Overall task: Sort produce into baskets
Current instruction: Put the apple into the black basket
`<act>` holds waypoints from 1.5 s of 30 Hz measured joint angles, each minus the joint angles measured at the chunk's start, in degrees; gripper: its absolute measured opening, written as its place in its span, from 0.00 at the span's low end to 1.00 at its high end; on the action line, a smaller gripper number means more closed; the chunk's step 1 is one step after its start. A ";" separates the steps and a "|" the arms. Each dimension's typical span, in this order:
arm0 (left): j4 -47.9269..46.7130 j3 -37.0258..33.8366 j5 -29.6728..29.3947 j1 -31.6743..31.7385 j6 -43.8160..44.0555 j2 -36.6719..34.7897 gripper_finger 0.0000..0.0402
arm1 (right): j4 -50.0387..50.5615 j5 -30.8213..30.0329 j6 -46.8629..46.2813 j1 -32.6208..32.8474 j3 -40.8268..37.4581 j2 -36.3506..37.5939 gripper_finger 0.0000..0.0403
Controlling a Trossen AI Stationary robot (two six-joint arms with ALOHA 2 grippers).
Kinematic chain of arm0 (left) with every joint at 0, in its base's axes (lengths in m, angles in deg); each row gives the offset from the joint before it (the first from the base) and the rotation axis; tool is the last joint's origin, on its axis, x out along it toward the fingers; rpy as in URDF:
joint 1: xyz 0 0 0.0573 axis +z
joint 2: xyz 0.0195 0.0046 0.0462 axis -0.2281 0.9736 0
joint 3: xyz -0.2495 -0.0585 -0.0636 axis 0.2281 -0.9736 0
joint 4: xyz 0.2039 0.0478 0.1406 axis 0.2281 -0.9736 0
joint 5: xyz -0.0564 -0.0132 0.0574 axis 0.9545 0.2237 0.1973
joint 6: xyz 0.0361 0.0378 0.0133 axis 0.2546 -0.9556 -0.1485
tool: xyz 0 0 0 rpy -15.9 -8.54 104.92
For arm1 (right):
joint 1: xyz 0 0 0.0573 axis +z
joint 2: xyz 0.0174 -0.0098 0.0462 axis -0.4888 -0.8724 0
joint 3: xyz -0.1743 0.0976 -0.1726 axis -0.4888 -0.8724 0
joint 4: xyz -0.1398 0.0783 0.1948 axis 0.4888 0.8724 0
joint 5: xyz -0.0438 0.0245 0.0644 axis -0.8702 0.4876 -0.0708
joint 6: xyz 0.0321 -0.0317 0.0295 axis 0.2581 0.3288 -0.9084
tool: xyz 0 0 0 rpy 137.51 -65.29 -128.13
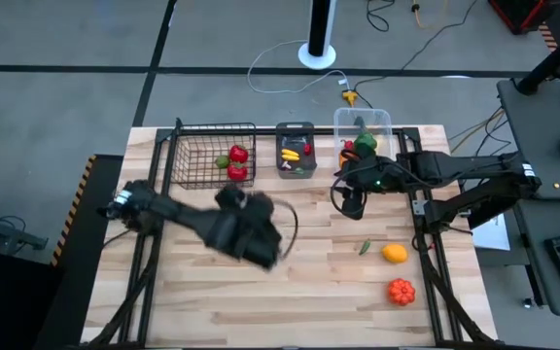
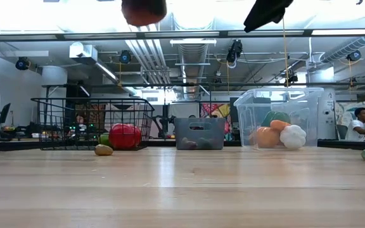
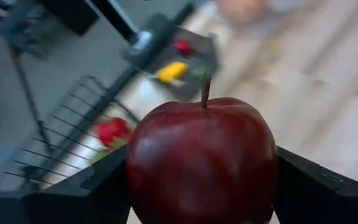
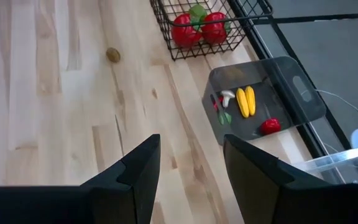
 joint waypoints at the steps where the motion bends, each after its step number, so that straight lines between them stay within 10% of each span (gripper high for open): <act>1: -0.03 -1.11 -0.74 1.58 -1.54 -1.11 0.70 | -0.51 0.00 -0.02 0.00 -0.23 0.00 0.42; 11: 4.49 -18.44 -0.48 20.44 -15.51 -17.72 0.70 | -7.73 -0.42 0.45 -0.02 -0.90 -0.11 0.42; 21: 23.59 -36.13 16.93 40.61 -33.26 -31.14 0.70 | -9.60 -0.50 0.48 -0.04 -1.00 -0.13 0.42; 35: 26.61 -45.90 29.09 61.32 -38.28 -28.86 0.70 | -9.62 -0.50 -0.48 -0.04 -1.01 -0.13 0.42; 45: 29.18 -47.80 31.30 65.22 -43.12 -21.78 0.70 | -9.60 -0.50 1.02 -0.04 -1.01 -0.13 0.42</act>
